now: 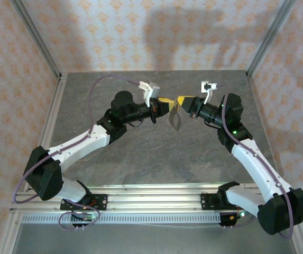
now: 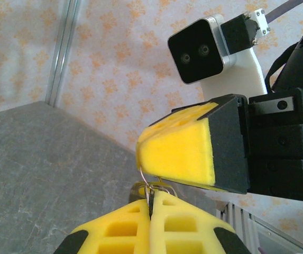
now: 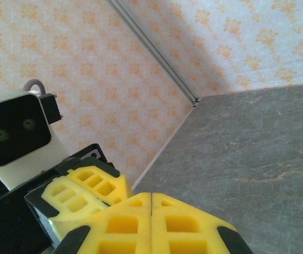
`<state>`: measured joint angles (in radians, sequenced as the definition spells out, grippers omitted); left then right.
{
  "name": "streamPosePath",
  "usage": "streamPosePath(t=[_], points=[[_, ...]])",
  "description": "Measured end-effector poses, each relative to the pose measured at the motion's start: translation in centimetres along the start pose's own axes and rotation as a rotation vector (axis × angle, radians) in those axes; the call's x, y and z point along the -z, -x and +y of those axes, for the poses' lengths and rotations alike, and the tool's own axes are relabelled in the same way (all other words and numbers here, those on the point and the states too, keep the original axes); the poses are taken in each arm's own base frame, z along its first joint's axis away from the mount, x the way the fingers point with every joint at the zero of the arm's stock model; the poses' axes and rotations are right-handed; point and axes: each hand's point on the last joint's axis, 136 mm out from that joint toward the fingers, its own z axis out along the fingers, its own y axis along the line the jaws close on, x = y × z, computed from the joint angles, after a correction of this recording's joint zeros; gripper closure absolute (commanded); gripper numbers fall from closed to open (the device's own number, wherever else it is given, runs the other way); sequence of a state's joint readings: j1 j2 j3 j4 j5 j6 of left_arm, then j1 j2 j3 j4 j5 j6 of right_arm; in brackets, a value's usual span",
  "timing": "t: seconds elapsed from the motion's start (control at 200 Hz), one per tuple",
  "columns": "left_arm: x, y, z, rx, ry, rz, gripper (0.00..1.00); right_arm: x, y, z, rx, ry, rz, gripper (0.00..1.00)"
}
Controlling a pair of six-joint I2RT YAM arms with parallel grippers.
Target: Put the keys on the keyring
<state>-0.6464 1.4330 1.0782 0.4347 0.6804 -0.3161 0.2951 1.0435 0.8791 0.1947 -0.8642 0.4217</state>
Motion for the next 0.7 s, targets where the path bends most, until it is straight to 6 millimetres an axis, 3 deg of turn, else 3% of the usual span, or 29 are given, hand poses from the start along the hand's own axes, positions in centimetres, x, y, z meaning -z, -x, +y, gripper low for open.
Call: streamPosePath(t=[0.49, 0.701], points=[[0.0, 0.0, -0.1, 0.0, -0.002, 0.0, 1.0, 0.1, -0.8, -0.7, -0.033, 0.01, 0.03, 1.0], [0.0, 0.1, 0.1, -0.001, 0.008, -0.004, 1.0, 0.1, -2.1, -0.6, -0.053, 0.037, 0.073, 1.0]])
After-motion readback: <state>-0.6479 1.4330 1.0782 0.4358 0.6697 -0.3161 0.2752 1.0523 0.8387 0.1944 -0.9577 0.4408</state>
